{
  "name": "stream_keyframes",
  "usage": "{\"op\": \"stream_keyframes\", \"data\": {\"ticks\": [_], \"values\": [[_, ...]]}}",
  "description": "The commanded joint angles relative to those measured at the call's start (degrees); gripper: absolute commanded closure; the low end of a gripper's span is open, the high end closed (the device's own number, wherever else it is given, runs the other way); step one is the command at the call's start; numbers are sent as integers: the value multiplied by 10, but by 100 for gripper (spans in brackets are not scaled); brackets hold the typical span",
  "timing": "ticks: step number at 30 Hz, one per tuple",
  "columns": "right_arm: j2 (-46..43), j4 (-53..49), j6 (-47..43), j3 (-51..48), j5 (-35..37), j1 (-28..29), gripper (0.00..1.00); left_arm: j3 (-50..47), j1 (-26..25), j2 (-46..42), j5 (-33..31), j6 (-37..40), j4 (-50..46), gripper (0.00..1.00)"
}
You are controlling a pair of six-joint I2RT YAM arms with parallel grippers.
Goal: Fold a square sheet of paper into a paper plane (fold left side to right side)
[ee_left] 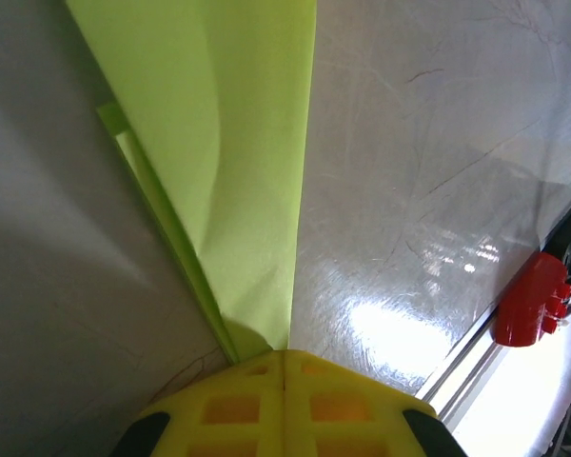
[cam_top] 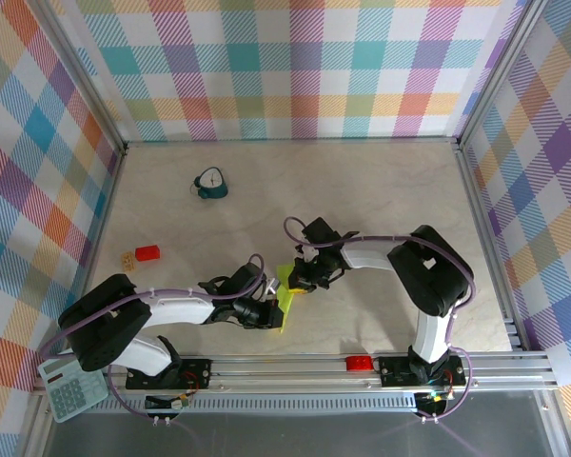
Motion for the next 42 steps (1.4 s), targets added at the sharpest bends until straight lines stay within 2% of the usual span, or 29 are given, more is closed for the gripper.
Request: {"op": "stream_keyframes", "data": {"ticks": [1, 9, 23, 42], "values": [[-44, -3, 7, -14, 24, -1, 100, -9, -8, 2, -34, 12, -63, 100], [-82, 31, 25, -60, 24, 32, 100, -12, -8, -14, -48, 17, -81, 100], [-34, 64, 44, -50, 25, 87, 100, -6, -9, -10, -55, 24, -102, 100], [-12, 6, 7, -27, 99, 73, 100, -18, -12, 3, -58, 22, -107, 100]]}}
